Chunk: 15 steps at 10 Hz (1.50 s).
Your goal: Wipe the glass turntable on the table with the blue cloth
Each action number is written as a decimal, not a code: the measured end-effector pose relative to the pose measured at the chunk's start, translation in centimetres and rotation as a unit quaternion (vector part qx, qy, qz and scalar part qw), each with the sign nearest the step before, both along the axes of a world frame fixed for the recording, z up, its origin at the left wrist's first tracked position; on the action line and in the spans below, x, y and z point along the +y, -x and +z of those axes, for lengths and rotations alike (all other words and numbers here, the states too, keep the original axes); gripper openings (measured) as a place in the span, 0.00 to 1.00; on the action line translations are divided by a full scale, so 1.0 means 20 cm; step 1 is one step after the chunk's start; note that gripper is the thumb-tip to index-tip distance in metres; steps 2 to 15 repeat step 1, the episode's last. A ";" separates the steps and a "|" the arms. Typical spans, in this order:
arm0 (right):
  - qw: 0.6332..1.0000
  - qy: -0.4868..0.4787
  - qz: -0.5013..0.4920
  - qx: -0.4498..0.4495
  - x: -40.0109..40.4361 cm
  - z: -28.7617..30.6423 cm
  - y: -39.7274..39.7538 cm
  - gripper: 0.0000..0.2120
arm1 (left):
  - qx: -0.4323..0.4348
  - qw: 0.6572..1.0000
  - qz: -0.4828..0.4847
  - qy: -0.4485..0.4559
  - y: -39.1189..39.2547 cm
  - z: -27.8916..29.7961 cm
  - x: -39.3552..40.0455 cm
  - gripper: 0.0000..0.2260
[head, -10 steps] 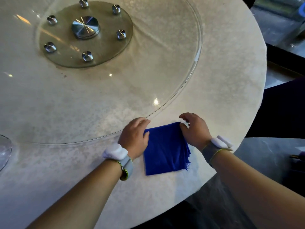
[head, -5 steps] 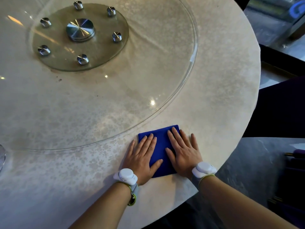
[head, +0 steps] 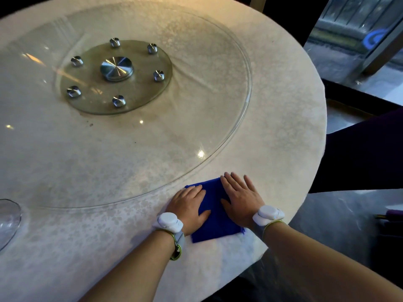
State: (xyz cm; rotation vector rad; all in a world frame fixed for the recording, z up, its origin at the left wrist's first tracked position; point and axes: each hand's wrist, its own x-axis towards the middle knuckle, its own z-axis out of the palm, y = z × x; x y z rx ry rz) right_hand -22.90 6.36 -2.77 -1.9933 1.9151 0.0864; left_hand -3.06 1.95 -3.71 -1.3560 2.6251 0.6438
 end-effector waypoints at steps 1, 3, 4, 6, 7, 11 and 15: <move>1.000 -0.022 -0.002 -0.016 -0.09 0.08 0.03 0.29 | -0.015 0.998 0.002 -0.055 0.01 0.10 -0.08 0.23; 1.000 -0.022 -0.002 -0.016 -0.09 0.08 0.03 0.29 | -0.015 0.998 0.002 -0.055 0.01 0.10 -0.08 0.23; 1.000 -0.022 -0.002 -0.016 -0.09 0.08 0.03 0.29 | -0.015 0.998 0.002 -0.055 0.01 0.10 -0.08 0.23; 1.000 -0.022 -0.002 -0.016 -0.09 0.08 0.03 0.29 | -0.015 0.998 0.002 -0.055 0.01 0.10 -0.08 0.23; 1.000 -0.022 -0.002 -0.016 -0.09 0.08 0.03 0.29 | -0.015 0.998 0.002 -0.055 0.01 0.10 -0.08 0.23; 1.000 -0.022 -0.002 -0.016 -0.09 0.08 0.03 0.29 | -0.015 0.998 0.002 -0.055 0.01 0.10 -0.08 0.23; 1.000 -0.022 -0.002 -0.016 -0.09 0.08 0.03 0.29 | -0.015 0.998 0.002 -0.055 0.01 0.10 -0.08 0.23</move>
